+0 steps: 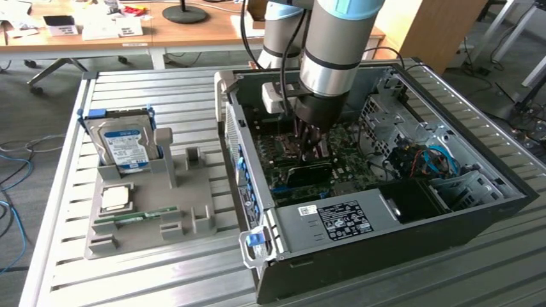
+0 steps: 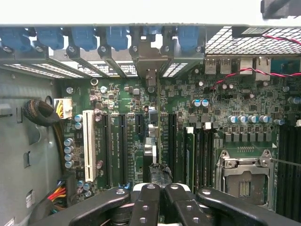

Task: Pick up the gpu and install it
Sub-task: 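Press down on the gpu until it lock into place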

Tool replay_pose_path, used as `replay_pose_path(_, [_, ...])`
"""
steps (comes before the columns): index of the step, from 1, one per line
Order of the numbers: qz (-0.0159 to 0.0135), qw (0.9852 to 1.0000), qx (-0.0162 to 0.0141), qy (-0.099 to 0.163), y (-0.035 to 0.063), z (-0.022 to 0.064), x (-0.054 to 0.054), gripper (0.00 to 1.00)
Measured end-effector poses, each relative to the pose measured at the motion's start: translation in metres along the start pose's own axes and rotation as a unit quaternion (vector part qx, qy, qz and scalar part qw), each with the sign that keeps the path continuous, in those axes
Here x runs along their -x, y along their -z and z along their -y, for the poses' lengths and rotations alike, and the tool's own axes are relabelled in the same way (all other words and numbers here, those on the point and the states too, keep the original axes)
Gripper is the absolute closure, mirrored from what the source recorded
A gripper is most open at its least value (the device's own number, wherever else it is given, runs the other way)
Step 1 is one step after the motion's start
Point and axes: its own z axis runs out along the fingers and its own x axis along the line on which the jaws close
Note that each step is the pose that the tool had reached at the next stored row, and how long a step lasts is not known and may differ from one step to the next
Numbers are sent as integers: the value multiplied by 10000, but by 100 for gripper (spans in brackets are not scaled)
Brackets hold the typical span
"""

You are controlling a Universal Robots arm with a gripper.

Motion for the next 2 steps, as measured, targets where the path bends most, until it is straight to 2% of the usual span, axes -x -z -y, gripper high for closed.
replay_pose_path(2, [0, 10000, 0, 0, 0, 0, 0, 89])
